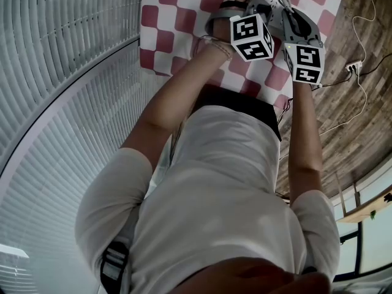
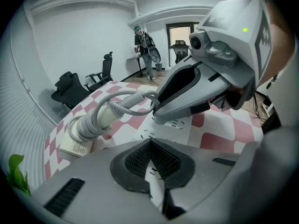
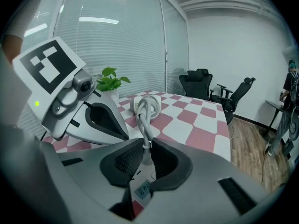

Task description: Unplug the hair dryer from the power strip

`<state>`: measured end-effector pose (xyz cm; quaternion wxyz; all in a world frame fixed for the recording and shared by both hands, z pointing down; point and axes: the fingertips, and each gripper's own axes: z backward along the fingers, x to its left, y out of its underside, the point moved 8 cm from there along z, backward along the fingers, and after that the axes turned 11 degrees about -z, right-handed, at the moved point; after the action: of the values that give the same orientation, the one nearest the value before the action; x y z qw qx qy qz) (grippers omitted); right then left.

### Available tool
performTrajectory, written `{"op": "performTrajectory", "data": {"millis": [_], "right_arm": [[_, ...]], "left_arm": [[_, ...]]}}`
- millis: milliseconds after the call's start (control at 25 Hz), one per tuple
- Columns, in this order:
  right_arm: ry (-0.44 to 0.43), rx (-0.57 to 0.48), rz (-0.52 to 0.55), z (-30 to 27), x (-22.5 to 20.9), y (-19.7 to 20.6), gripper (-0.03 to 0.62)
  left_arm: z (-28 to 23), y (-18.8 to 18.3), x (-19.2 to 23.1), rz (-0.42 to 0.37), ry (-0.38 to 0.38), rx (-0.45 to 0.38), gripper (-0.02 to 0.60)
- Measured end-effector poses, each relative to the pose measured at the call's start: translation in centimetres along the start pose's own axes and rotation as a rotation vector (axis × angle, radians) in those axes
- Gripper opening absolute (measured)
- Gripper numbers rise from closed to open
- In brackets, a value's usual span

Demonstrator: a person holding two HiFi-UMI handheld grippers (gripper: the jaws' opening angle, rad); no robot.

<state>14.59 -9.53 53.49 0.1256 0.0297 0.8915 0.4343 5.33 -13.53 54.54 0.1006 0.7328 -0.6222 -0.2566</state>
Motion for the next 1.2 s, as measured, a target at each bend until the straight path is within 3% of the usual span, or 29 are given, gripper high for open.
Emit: {"op": "performTrajectory", "data": {"millis": [1200], "right_arm": [[0.000, -0.011, -0.020, 0.21, -0.07, -0.13, 0.069]], "left_arm": [[-0.08, -0.24, 0.13, 0.017, 0.009, 0.030, 0.029]]}}
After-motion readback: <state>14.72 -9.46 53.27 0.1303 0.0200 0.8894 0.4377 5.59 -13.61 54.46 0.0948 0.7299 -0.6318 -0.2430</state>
